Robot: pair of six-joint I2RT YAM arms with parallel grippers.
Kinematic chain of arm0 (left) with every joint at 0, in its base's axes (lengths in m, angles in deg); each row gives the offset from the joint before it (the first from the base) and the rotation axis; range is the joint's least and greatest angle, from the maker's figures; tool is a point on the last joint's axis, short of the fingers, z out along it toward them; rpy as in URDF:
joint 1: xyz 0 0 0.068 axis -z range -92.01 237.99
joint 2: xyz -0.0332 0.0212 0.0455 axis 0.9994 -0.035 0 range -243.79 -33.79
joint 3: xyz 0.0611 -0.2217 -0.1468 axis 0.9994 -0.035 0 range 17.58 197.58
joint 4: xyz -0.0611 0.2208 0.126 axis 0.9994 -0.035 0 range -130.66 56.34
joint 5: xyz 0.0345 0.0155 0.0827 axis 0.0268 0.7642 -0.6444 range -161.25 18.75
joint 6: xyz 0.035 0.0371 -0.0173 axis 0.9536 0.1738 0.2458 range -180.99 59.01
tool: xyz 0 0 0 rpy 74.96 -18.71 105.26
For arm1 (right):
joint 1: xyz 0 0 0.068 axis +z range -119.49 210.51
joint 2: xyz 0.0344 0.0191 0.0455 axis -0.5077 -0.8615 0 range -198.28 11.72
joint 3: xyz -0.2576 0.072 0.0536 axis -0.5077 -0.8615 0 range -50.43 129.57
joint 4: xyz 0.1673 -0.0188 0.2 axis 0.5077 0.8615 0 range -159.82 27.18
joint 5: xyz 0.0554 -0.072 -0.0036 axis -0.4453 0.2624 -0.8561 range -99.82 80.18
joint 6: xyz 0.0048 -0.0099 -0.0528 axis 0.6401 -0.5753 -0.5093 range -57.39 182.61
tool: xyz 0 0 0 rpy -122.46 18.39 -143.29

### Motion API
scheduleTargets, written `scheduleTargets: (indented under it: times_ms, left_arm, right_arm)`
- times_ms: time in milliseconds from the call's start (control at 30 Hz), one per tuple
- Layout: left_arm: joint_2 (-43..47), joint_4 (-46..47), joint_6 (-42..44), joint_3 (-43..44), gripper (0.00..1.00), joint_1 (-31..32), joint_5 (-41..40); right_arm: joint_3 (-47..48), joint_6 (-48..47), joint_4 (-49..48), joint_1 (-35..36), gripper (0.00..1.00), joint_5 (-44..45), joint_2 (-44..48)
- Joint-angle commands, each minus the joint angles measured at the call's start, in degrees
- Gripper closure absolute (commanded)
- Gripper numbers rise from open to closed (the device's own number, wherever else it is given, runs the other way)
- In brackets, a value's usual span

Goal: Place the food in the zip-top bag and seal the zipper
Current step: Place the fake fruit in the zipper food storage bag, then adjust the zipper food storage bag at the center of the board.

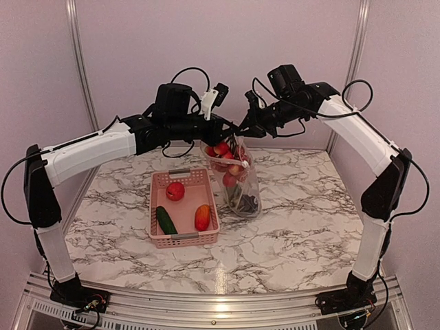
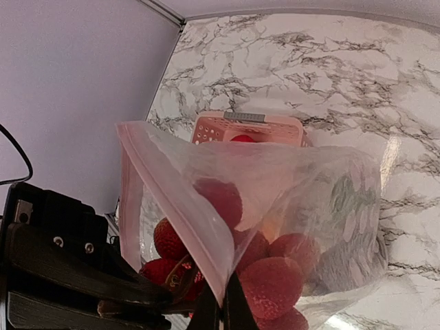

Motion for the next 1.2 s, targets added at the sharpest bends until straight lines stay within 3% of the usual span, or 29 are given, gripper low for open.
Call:
scheduleTargets:
  times_ms: [0, 100, 167, 267, 400, 500, 633, 800, 933, 1033, 1167]
  left_arm:
    - [-0.77, 3.42, -3.92, 0.23, 1.0, -0.73, -8.58]
    - [-2.5, 1.7, -9.18, 2.72, 0.99, -0.84, -16.39]
    - [-3.96, -0.45, -13.94, 4.5, 0.92, -0.84, -21.29]
    - [-4.54, -1.4, -19.76, 5.01, 0.71, -0.51, -23.79]
    - [-3.17, -3.01, -21.19, 6.88, 0.32, 0.35, -24.93]
    - [1.42, 1.99, -21.22, 4.12, 0.21, 0.38, -22.46]
    - [7.31, 6.59, -22.14, -0.68, 0.2, 0.36, -23.07]
    - [10.08, -9.72, -27.39, 0.47, 0.31, 0.34, -27.89]
    - [13.27, -18.94, -33.1, -5.04, 0.37, 0.21, -33.47]
    - [15.35, -17.52, -33.91, -9.14, 0.41, 0.21, -30.09]
    - [12.8, -19.97, -33.03, -6.97, 0.42, 0.29, -22.97]
  right_arm:
    - [-0.16, 0.81, -0.89, 0.21, 1.0, 0.26, 2.43]
    - [-0.3, 0.91, -0.96, 0.21, 1.0, 0.44, 2.69]
    - [-0.32, 0.93, -0.96, 0.22, 1.0, 0.65, 2.78]
    - [0.17, 1.11, -1.03, 0.21, 1.0, 0.66, 2.88]
    - [0.41, 0.97, -1.05, -0.03, 1.0, 0.79, 2.87]
    - [-0.6, 0.64, -1.41, -0.07, 1.0, 1.1, 2.88]
    - [-1.92, 0.73, -2.72, -0.17, 1.0, 0.84, 2.84]
    - [-2.53, 1.23, -4.2, -0.1, 1.0, 0.51, 2.71]
    - [-2.48, 1.19, -4.55, 0.13, 1.0, 0.19, 2.49]
    - [-2.34, 1.18, -4.73, 0.59, 1.0, 0.05, 2.2]
    - [-2.6, 0.48, -4.42, 0.99, 1.0, 0.18, 1.7]
